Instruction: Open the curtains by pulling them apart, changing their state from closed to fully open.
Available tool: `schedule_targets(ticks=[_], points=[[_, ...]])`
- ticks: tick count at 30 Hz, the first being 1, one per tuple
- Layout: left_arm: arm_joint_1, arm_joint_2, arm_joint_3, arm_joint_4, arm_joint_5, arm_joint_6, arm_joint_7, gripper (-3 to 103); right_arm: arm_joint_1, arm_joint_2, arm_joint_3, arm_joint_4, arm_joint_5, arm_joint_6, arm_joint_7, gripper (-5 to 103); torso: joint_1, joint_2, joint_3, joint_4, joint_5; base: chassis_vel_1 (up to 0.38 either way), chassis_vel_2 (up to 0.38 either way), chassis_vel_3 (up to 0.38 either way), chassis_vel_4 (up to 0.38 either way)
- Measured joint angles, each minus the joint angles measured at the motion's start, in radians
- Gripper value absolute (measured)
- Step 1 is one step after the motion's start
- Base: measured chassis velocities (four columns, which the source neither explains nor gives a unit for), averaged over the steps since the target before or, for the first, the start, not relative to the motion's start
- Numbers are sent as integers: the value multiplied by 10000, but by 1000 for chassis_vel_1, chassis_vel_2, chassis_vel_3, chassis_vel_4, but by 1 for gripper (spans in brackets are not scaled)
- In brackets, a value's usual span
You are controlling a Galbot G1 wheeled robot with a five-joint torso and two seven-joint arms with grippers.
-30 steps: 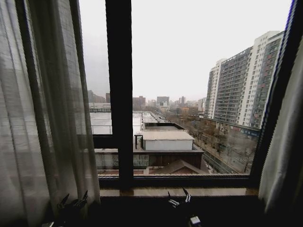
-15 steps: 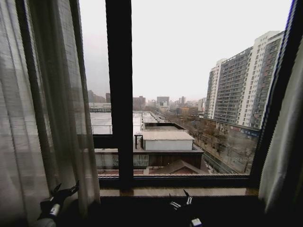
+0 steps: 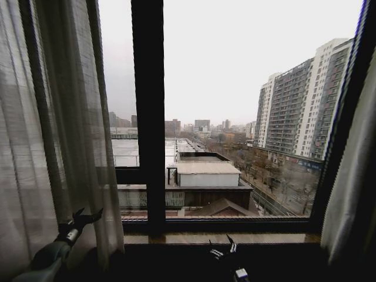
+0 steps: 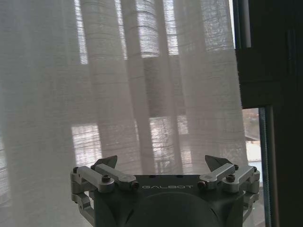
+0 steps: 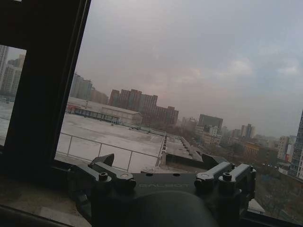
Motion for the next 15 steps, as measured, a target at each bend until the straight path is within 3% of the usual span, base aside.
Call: schedule_targets(ticks=[7,9,11,15], points=[[-853,-178,755,654,-91,-8,341,103,45,0,61,-66,-11,0,7,100,0,0,0,3,-1,0,0,0,0],[-1089,-225,931,838,-97,-14,385,99,54,0,68,-68,-12,0,14,100,0,0,0,3,-1,0,0,0,0],[-1444,-299,1158,1109,-97,-35,453,84,67,0,84,-68,-14,0,29,100,0,0,0,-1,0,0,0,0,0],[-1592,-303,1301,1242,-103,-31,466,78,67,0,118,-61,-14,-3,36,100,0,0,0,0,0,0,0,0,0]])
